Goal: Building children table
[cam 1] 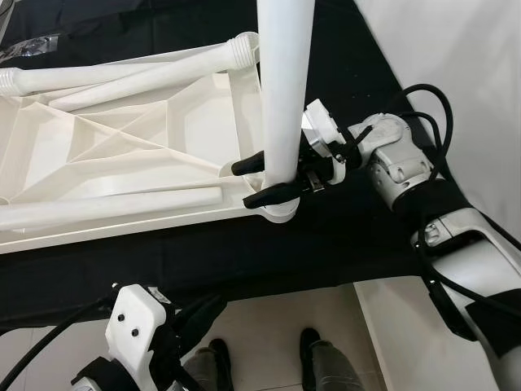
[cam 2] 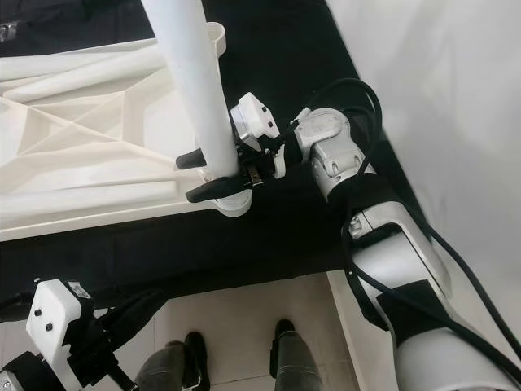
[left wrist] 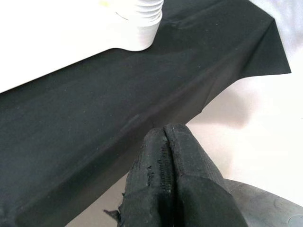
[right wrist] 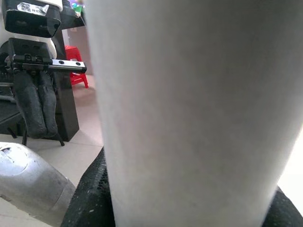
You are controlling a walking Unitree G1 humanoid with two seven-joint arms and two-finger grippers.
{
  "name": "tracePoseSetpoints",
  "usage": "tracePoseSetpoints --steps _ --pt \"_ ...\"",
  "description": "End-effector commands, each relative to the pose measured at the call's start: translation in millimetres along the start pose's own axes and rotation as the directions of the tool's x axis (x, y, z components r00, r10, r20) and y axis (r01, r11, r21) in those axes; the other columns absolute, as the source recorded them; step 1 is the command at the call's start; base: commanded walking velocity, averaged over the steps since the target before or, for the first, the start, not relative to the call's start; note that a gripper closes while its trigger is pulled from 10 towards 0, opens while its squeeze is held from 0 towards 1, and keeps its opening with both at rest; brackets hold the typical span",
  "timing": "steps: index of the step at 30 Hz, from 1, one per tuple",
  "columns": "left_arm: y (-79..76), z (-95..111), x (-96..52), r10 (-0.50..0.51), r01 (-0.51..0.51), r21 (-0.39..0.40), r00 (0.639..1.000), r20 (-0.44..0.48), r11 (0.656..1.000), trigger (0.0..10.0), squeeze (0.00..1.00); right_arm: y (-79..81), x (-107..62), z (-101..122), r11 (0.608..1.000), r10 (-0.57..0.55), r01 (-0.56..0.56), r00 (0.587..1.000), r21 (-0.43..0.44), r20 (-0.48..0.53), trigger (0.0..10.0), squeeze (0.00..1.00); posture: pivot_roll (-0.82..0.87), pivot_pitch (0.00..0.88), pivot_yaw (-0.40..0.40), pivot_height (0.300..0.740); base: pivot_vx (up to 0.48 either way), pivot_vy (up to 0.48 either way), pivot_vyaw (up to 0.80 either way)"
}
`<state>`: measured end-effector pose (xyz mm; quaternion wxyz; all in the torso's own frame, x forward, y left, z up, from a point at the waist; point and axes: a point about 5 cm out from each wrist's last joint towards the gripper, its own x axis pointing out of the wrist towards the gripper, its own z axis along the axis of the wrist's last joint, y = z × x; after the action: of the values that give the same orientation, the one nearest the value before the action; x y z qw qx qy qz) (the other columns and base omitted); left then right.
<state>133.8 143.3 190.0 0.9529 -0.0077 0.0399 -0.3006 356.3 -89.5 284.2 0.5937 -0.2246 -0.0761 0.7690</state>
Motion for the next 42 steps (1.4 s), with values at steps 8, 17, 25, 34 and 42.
tracePoseSetpoints --steps 8,17,25,34,42 --pt "-1.0 -1.2 -2.8 -0.003 0.004 0.004 1.0 -0.022 1.0 10.0 0.0 6.9 7.2 -31.5 0.99 -0.004 0.009 0.999 0.137 -0.035 10.0 0.0 0.11 0.404 0.051 0.74 0.0 0.0 0.0" --pt "-1.3 -1.2 -1.8 -0.004 0.004 0.001 1.0 -0.021 1.0 10.0 0.0 2.1 6.0 -30.3 0.986 -0.075 0.072 0.997 0.148 0.011 10.0 0.0 0.1 0.403 0.048 0.74 0.0 0.0 0.0" --pt "4.5 -4.7 7.7 -0.007 0.007 0.0 1.0 -0.009 1.0 10.0 0.0 -7.3 7.9 -38.6 0.936 -0.324 0.326 0.945 0.13 -0.037 10.0 0.0 0.05 0.373 0.033 0.74 0.0 0.0 0.0" --pt "8.2 -5.5 15.4 -0.005 0.005 0.007 1.0 0.009 1.0 10.0 0.0 -3.1 6.3 -48.8 0.877 -0.466 0.467 0.884 0.11 -0.039 10.0 0.0 0.03 0.355 0.03 0.74 0.0 0.0 0.0" --pt "12.0 -7.3 20.2 -0.006 0.006 0.009 1.0 0.014 1.0 10.0 0.0 4.9 7.9 -62.1 0.801 -0.579 0.586 0.81 0.125 -0.092 10.0 0.0 0.02 0.341 0.033 0.74 0.0 0.0 0.0"
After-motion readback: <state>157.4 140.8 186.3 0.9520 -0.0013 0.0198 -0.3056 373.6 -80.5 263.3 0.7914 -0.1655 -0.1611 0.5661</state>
